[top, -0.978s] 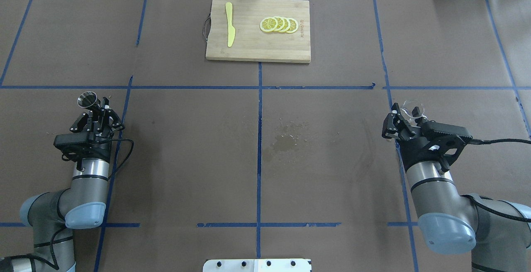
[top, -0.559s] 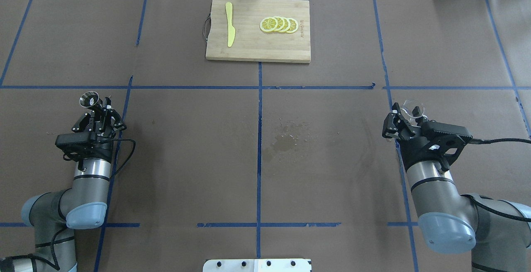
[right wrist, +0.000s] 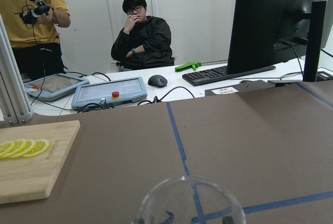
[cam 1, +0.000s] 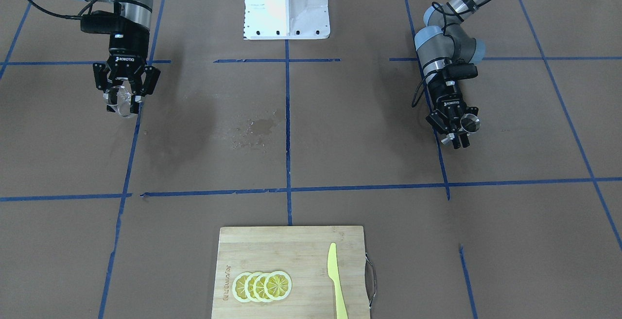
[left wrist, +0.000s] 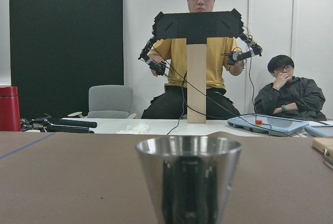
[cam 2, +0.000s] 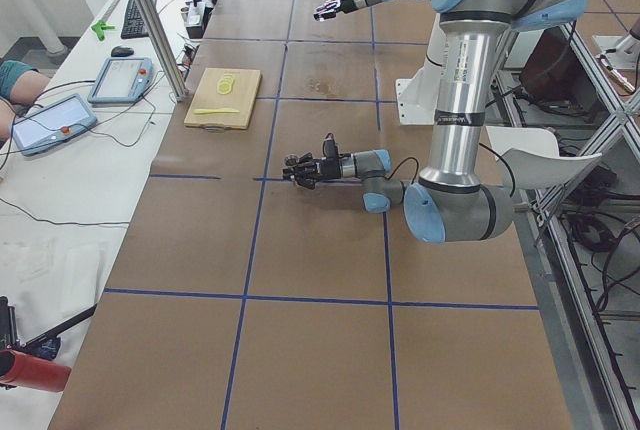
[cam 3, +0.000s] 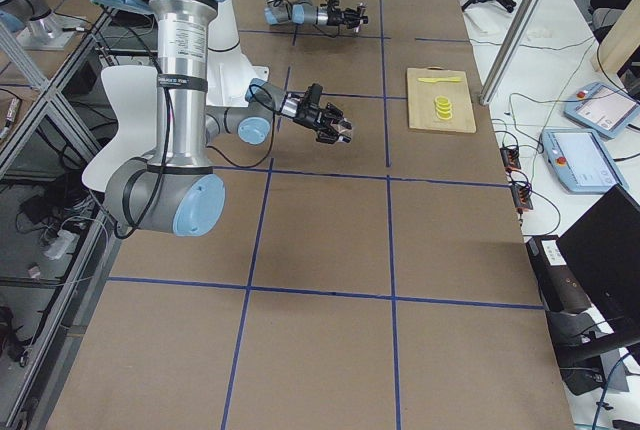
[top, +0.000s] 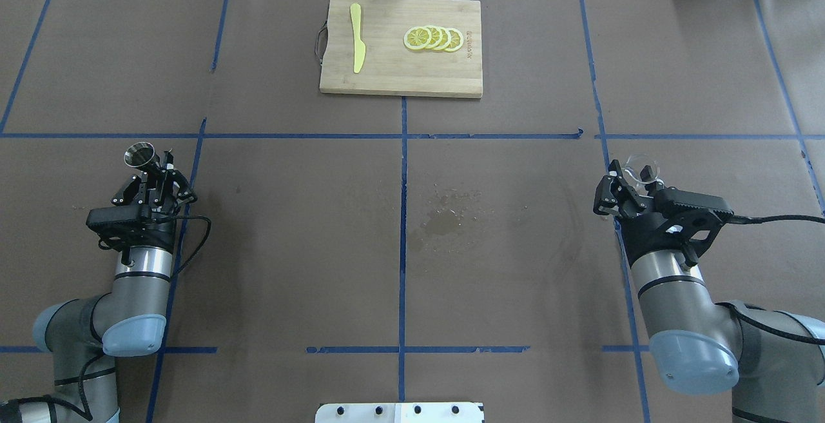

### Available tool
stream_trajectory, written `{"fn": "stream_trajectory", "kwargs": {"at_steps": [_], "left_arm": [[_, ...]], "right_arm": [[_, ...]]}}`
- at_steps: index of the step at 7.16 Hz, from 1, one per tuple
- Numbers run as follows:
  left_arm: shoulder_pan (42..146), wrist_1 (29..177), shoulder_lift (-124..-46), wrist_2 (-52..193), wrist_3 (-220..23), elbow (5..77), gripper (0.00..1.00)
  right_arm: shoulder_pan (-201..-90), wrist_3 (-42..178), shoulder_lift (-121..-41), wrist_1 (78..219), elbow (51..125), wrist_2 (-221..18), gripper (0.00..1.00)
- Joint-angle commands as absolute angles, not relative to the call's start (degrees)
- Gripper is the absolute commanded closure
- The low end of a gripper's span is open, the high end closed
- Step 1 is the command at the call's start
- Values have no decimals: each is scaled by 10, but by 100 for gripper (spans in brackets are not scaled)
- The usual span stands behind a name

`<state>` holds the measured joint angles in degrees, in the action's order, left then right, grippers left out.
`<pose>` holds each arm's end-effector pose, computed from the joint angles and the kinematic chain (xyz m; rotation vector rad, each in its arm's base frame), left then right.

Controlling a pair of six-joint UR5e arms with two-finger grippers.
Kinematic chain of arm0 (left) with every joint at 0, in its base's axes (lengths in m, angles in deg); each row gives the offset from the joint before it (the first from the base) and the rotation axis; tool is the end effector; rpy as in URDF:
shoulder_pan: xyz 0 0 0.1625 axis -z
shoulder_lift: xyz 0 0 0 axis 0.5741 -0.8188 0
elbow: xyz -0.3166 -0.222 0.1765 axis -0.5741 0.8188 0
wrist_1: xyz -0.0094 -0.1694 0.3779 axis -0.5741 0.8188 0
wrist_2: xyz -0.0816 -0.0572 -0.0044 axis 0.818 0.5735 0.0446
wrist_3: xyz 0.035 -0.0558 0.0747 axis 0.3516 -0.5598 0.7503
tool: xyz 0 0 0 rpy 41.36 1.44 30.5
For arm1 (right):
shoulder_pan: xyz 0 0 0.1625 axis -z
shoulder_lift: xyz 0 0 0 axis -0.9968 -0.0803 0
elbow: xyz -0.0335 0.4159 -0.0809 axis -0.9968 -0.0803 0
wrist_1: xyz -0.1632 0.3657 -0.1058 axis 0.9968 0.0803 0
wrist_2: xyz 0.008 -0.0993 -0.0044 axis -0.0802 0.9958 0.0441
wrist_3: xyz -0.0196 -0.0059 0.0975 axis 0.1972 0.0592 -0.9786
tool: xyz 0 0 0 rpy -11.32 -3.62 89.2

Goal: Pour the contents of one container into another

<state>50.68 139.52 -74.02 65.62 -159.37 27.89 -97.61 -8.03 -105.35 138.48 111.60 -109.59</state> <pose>0.4498 -0.3633 0.5371 1.3458 0.5488 -0.6667 -0.3821 -0.3063 0.4055 1.0394 -0.6403 0.6292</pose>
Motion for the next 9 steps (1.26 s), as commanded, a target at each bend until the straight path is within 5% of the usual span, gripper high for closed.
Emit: {"fn": "stream_trajectory", "kwargs": {"at_steps": [1, 6, 7, 8, 9], "left_arm": [[507, 1395, -739, 656, -1594, 278, 70], [507, 1395, -739, 656, -1594, 275, 50], [507, 1395, -739, 656, -1593, 275, 18], [507, 1395, -739, 667, -1593, 276, 0], [507, 1396, -739, 677, -1593, 279, 0]], "right_arm": [[-976, -81, -1052, 1385, 1116, -1096, 100], [-976, -81, -1052, 1385, 1116, -1096, 100], [-976, -81, -1052, 1385, 1116, -1096, 100], [-976, -81, -1052, 1385, 1116, -1096, 100], [-976, -81, -1052, 1385, 1116, -1096, 100]]}}
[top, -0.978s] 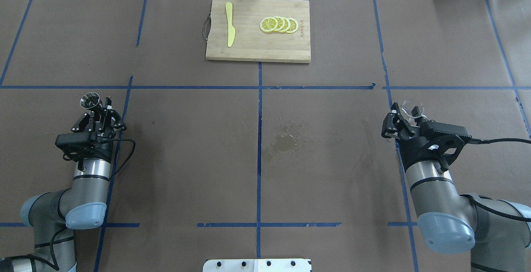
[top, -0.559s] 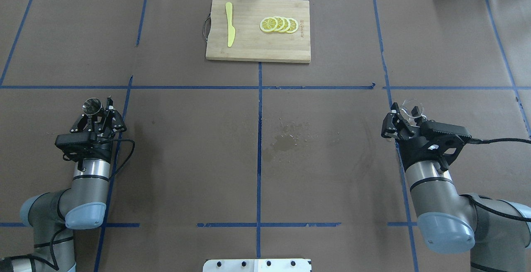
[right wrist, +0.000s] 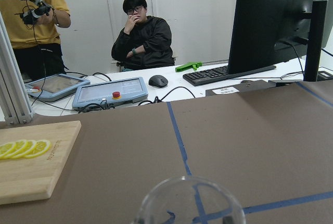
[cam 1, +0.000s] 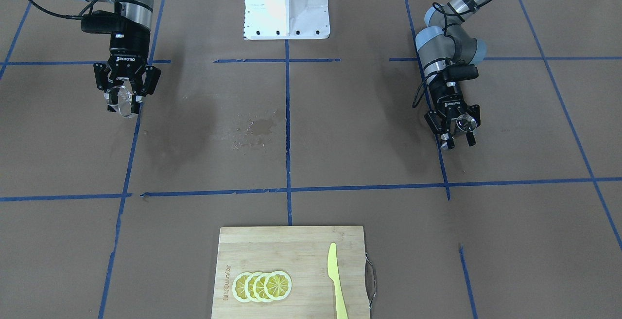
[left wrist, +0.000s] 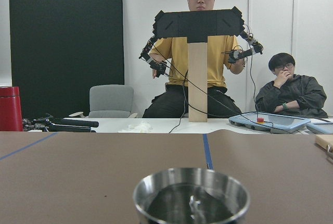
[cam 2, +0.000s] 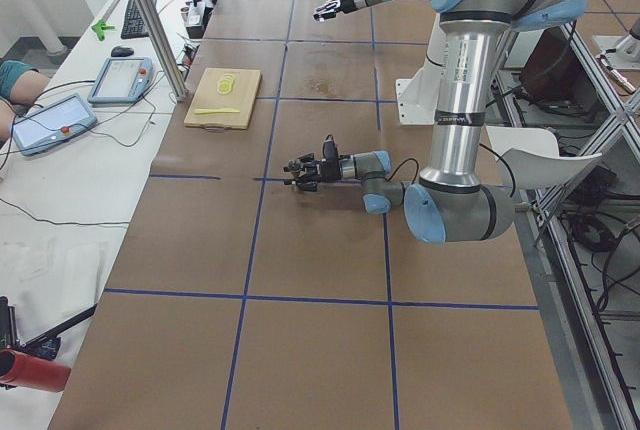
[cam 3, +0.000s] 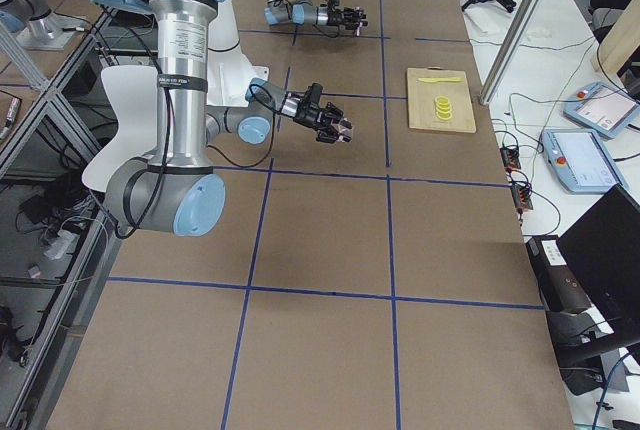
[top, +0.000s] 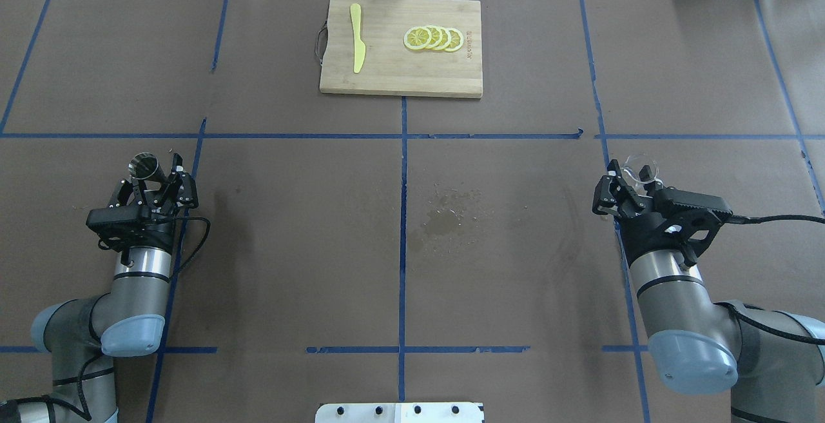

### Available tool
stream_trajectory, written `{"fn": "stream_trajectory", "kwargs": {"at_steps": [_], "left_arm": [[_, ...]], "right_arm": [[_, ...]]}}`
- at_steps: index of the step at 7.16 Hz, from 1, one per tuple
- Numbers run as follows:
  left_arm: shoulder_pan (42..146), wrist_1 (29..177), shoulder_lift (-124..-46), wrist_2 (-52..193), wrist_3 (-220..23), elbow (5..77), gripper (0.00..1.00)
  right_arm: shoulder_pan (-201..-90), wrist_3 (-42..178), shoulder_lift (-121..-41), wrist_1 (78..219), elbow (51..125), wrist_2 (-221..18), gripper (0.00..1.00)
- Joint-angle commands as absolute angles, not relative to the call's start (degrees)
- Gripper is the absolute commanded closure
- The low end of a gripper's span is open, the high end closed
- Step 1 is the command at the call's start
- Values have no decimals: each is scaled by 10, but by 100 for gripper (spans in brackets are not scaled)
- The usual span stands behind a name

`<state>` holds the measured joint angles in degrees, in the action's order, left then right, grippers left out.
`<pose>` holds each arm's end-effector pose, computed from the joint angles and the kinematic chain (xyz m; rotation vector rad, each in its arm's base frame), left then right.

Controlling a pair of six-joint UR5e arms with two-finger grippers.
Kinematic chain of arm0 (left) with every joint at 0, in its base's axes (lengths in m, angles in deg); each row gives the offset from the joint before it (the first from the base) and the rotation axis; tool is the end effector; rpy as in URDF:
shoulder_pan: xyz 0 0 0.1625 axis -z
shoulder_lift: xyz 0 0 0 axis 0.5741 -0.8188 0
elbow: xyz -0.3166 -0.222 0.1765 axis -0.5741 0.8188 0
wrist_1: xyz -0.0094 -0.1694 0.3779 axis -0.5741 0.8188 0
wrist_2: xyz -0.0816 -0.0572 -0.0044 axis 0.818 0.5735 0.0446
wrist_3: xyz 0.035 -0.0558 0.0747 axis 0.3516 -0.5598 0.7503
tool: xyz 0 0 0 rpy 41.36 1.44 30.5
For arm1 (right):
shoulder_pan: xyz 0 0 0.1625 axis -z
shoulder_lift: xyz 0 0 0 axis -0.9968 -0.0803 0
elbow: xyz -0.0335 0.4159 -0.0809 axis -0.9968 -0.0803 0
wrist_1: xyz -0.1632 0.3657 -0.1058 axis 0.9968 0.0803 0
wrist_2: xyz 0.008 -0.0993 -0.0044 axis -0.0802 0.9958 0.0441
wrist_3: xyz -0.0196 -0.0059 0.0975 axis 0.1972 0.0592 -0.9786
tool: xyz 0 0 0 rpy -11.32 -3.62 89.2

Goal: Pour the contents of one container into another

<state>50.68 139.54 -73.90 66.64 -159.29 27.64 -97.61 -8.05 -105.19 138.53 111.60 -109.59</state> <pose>0.4507 -0.3630 0.5411 1.3317 0.5506 -0.6529 -0.3828 -0.3065 0.4044 1.0392 -0.6423 0.6304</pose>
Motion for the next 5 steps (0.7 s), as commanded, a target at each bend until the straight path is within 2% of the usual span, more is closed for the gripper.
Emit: {"fn": "stream_trajectory", "kwargs": {"at_steps": [1, 5], "left_arm": [[507, 1396, -738, 691, -1593, 284, 0], [506, 1398, -689, 720, -1588, 334, 0]], "right_arm": [[-976, -80, -1053, 1385, 1116, -1095, 100], [-976, -80, -1056, 1385, 1113, -1095, 100]]}}
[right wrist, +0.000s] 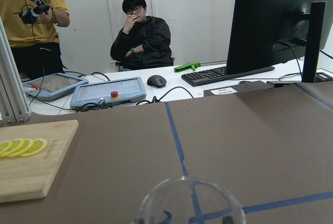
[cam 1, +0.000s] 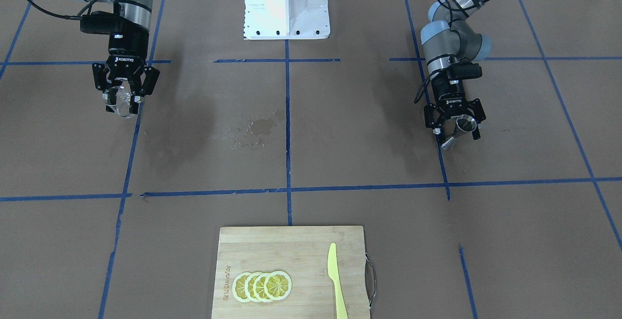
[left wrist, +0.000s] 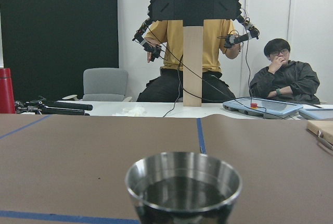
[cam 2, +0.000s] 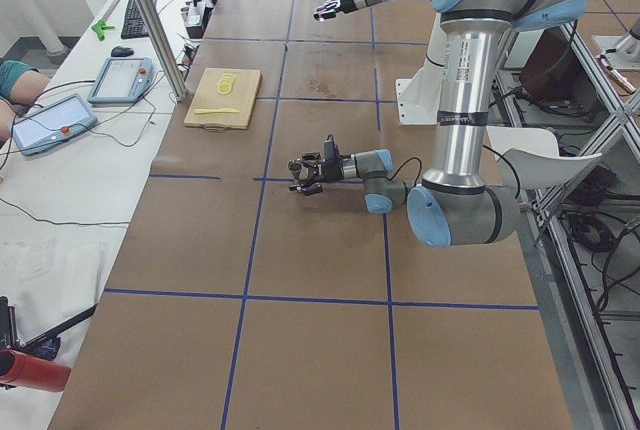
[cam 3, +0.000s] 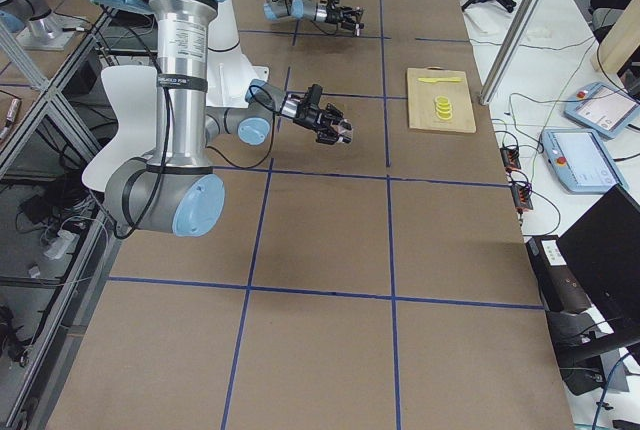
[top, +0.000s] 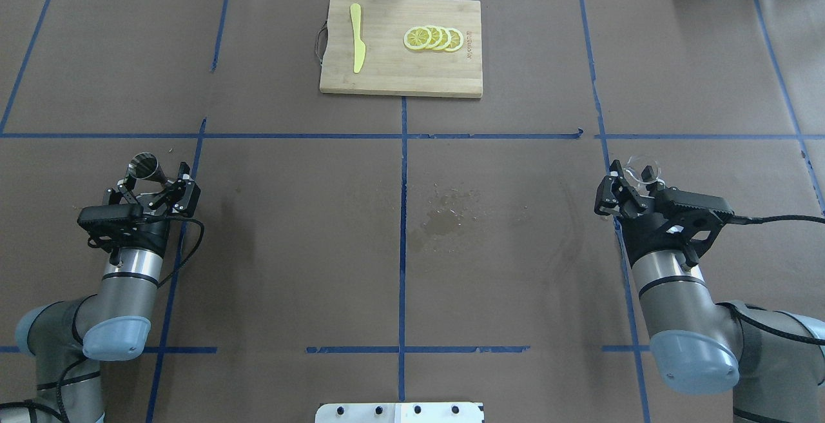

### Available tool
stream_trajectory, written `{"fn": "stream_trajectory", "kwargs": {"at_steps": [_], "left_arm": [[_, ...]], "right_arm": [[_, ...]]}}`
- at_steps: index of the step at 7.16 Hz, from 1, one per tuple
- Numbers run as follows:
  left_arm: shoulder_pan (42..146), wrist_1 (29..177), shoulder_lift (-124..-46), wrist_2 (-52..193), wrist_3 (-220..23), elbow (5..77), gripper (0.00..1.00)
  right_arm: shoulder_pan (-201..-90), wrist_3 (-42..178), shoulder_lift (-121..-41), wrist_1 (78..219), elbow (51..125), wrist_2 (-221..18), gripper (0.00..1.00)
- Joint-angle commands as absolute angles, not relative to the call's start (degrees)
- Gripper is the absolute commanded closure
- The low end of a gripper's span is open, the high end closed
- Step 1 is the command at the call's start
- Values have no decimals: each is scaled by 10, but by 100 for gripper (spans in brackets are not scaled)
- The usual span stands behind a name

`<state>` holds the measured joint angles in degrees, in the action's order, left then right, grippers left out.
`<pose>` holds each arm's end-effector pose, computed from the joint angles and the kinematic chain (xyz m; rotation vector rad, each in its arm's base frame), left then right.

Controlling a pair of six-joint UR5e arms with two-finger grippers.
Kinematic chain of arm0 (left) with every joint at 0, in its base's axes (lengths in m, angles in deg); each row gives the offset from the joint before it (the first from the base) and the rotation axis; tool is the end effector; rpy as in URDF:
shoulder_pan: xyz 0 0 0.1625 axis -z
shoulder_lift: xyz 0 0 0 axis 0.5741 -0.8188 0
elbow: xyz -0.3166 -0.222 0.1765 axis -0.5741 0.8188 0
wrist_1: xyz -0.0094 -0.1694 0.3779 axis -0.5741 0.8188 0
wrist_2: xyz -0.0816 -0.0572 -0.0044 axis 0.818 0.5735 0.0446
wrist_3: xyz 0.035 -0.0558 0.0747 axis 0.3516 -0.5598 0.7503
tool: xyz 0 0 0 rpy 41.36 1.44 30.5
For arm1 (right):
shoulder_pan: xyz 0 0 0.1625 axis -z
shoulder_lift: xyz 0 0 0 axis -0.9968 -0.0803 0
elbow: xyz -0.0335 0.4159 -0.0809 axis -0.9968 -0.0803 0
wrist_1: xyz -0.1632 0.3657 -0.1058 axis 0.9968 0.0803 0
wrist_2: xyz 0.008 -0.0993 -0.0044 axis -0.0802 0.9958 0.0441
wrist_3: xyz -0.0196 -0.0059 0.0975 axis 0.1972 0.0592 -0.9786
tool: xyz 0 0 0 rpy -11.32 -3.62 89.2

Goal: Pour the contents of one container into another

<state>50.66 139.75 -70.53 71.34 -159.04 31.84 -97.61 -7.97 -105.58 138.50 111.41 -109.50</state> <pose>0.4332 -0.3550 0.5408 1.2665 0.6012 -0.6184 -0.3816 -0.3063 0.4088 1.0416 -0.6323 0.6251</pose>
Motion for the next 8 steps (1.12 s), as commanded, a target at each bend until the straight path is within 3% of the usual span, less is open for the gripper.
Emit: {"fn": "stream_trajectory", "kwargs": {"at_steps": [1, 8], "left_arm": [[505, 1400, -685, 738, -1589, 338, 0], [484, 1400, -615, 787, -1584, 422, 0]], "right_arm": [[-976, -80, -1057, 1385, 1112, -1095, 100], [-974, -103, -1058, 1384, 1058, -1077, 100]]}}
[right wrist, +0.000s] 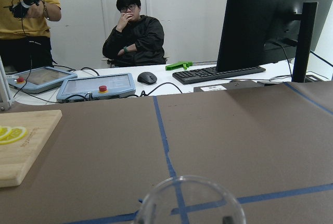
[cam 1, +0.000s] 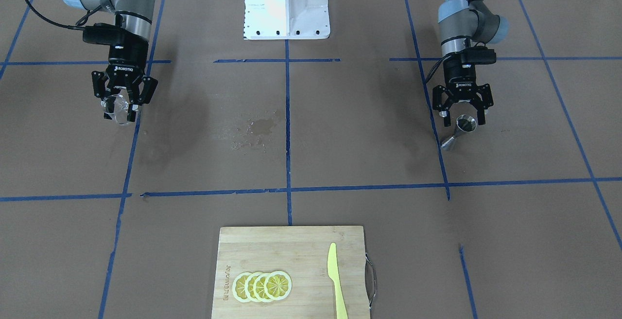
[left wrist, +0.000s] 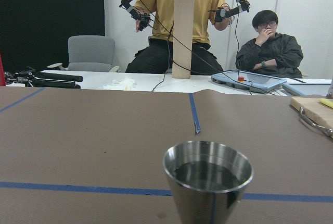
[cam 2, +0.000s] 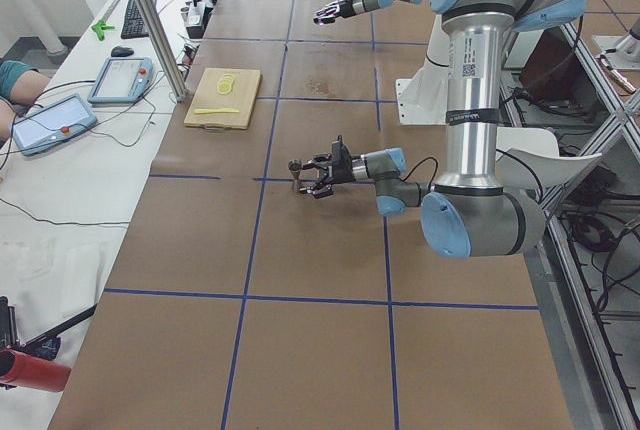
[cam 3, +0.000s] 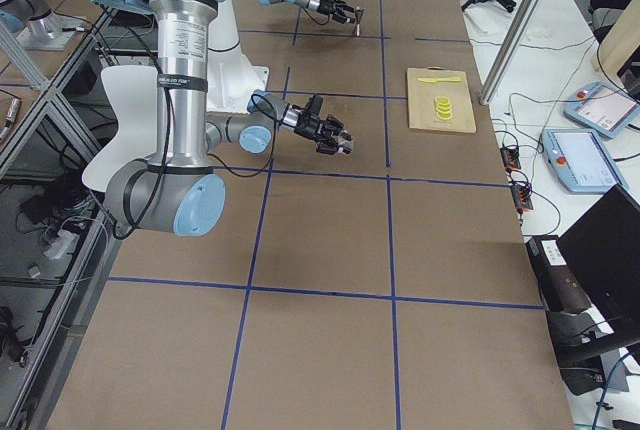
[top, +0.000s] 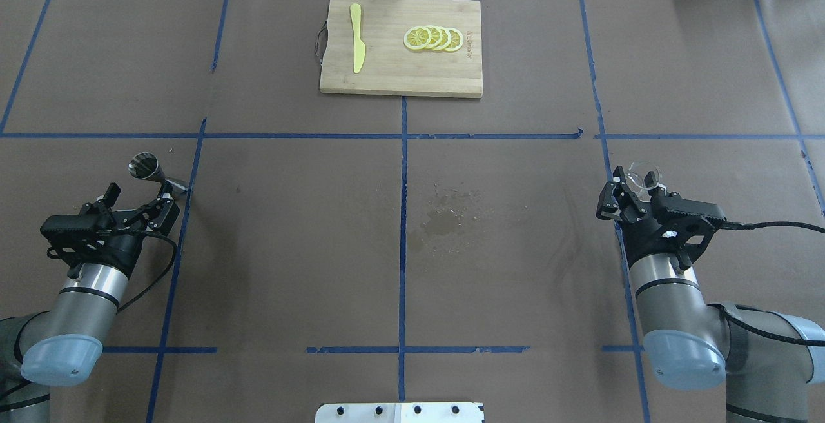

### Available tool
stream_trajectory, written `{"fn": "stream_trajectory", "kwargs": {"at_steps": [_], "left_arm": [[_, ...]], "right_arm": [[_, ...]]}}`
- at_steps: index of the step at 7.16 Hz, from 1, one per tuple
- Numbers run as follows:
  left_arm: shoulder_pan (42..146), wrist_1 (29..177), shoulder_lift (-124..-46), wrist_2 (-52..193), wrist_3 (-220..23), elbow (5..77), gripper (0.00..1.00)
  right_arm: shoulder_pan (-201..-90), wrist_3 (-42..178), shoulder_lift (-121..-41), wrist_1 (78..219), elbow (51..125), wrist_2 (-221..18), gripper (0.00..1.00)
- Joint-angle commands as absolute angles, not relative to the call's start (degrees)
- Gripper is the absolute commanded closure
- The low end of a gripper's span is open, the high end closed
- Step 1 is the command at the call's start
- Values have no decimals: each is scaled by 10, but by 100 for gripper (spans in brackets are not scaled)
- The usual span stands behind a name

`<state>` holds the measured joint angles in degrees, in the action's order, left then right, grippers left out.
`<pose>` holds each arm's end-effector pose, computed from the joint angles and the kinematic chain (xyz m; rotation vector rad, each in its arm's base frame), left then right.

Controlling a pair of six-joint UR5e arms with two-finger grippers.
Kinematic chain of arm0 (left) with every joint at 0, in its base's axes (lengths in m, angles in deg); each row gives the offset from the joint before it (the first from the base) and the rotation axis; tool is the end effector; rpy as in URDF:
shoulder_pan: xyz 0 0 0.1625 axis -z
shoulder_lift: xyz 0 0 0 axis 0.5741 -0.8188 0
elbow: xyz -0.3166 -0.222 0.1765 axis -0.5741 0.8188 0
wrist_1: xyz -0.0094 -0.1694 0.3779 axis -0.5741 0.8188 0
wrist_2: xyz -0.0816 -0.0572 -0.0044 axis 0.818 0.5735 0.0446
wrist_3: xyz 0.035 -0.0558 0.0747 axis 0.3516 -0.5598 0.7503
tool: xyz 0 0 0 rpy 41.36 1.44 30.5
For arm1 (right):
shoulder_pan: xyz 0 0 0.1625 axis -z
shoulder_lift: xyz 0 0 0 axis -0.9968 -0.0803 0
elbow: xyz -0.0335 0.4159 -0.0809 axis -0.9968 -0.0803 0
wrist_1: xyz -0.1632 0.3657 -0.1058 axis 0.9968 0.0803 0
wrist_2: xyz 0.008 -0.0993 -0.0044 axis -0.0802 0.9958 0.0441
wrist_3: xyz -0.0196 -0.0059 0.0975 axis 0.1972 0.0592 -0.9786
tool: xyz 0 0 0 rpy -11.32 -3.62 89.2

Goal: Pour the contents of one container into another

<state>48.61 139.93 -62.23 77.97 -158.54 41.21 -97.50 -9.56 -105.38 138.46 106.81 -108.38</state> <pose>0.3946 -0.3218 0.5377 1.1619 0.6861 -0.5331 -0.3943 -0.3092 0.4443 1.0568 -0.5739 0.6166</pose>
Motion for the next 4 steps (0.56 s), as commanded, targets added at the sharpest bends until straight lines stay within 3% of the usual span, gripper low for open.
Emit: {"fn": "stream_trajectory", "kwargs": {"at_steps": [1, 4], "left_arm": [[481, 1400, -611, 788, -1583, 427, 0], [460, 1400, -569, 807, -1583, 474, 0]], "right_arm": [[-968, -126, -1059, 1384, 1033, -1064, 100], [-945, -170, -1060, 1384, 991, -1036, 100]]}}
